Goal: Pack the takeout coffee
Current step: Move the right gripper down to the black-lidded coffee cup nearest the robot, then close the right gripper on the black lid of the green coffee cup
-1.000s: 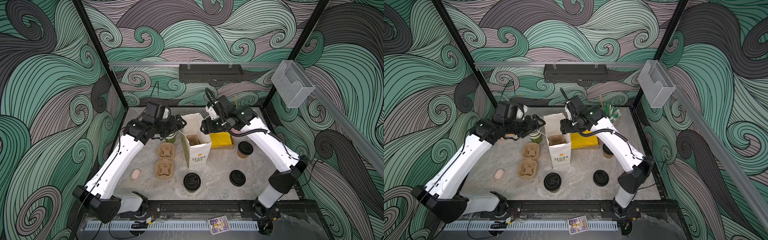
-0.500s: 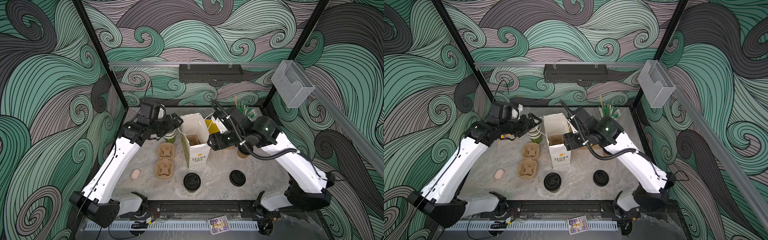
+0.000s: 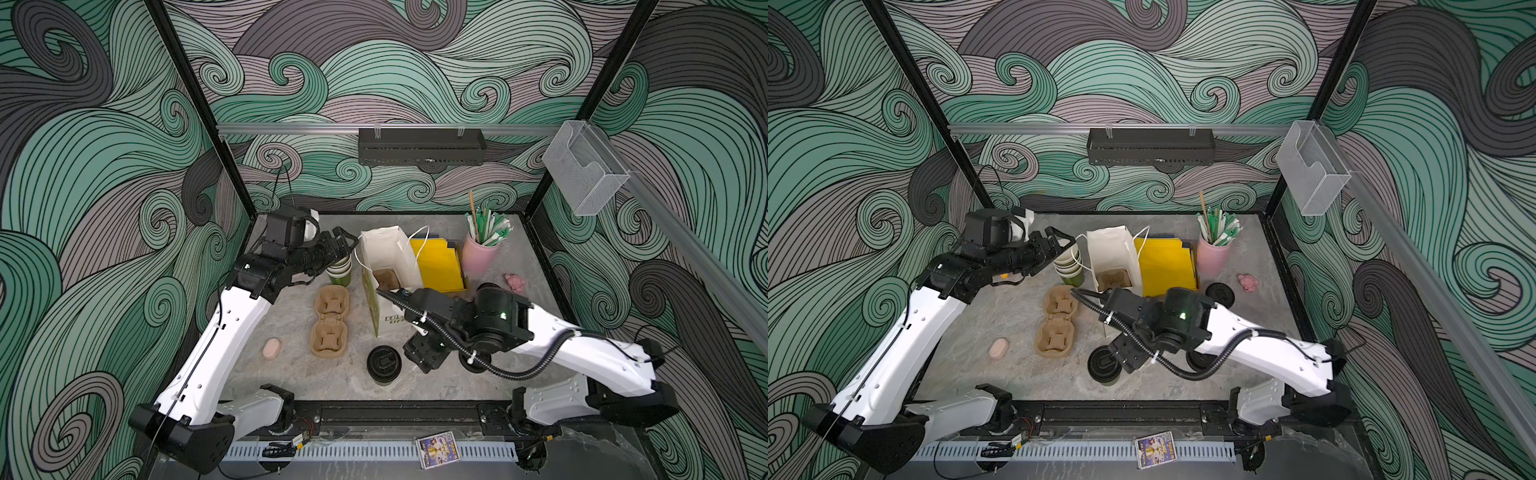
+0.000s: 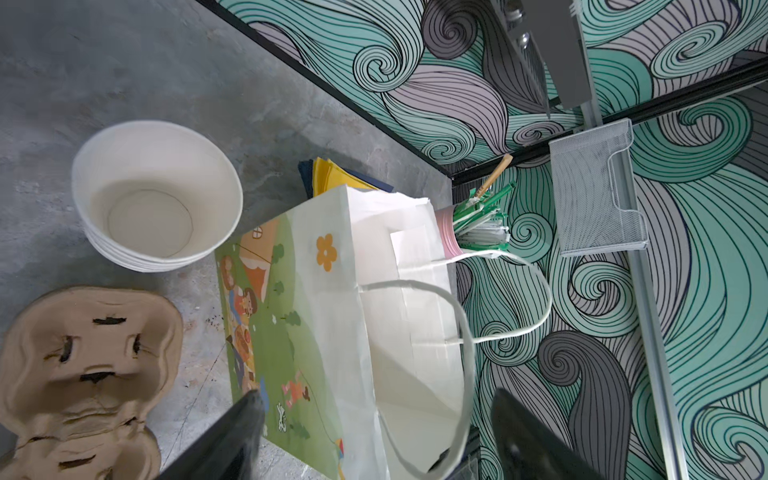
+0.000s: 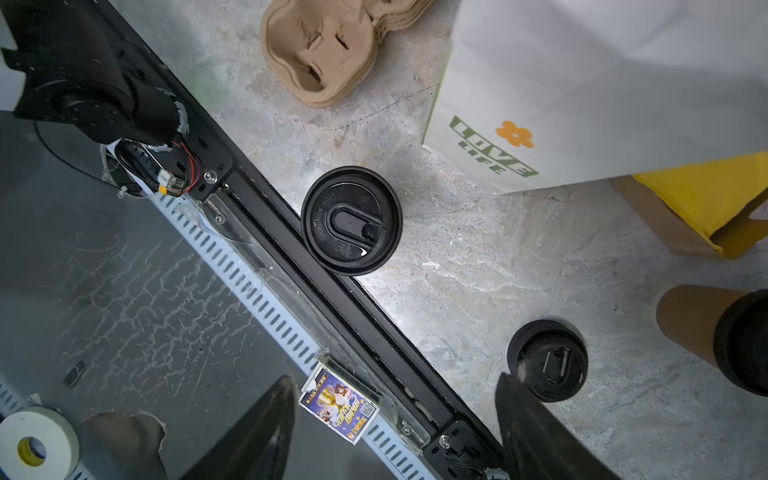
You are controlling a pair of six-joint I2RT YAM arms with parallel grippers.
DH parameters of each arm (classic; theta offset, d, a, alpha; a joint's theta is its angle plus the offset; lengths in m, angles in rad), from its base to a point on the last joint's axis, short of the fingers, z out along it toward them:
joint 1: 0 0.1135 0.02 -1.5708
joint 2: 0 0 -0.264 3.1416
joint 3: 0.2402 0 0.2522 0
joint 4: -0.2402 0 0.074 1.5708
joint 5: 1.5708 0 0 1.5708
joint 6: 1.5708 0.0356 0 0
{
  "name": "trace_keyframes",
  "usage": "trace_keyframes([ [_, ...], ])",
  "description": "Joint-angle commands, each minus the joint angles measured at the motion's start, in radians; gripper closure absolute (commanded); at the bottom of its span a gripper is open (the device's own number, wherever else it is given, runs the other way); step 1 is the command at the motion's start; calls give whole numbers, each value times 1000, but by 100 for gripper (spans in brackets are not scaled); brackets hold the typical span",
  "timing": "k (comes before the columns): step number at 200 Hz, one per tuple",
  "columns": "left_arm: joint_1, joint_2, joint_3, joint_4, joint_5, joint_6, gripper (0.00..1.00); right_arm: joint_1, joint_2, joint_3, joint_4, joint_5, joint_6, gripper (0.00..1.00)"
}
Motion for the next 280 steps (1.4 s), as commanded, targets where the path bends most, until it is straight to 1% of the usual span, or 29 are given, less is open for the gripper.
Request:
trace_keyframes([
  [1, 6, -62, -43, 33, 31, 30, 12, 53, 49, -26, 68, 67, 110, 22],
  [13, 9, -91, -72, 16, 12, 57, 12, 70, 67, -54, 97, 86, 166, 20],
  [27, 15, -127, -108, 11, -8, 58, 12, 79, 81, -83, 122, 114, 240, 19],
  [51, 23, -182, -150, 10, -43, -2, 12, 93, 104, -90, 128, 155, 359, 17],
  [73, 27, -218, -190, 32, -60, -47, 12, 102, 134, -82, 128, 161, 418, 14],
  [111, 36, -252, -240, 39, -105, -85, 12, 130, 212, -68, 132, 133, 458, 12],
  [134, 39, -265, -241, 7, -132, -90, 12, 133, 253, -48, 131, 123, 477, 14],
  [163, 39, -288, -252, -8, -139, -99, 12, 132, 292, -34, 131, 126, 493, 16],
  [200, 41, -303, -255, -20, -146, -105, 12, 123, 305, -40, 132, 142, 546, 19],
  [248, 42, -301, -260, -22, -147, -106, 13, 104, 321, -48, 132, 119, 551, 19],
  [280, 42, -295, -259, -16, -143, -107, 13, 97, 326, -50, 132, 109, 546, 23],
])
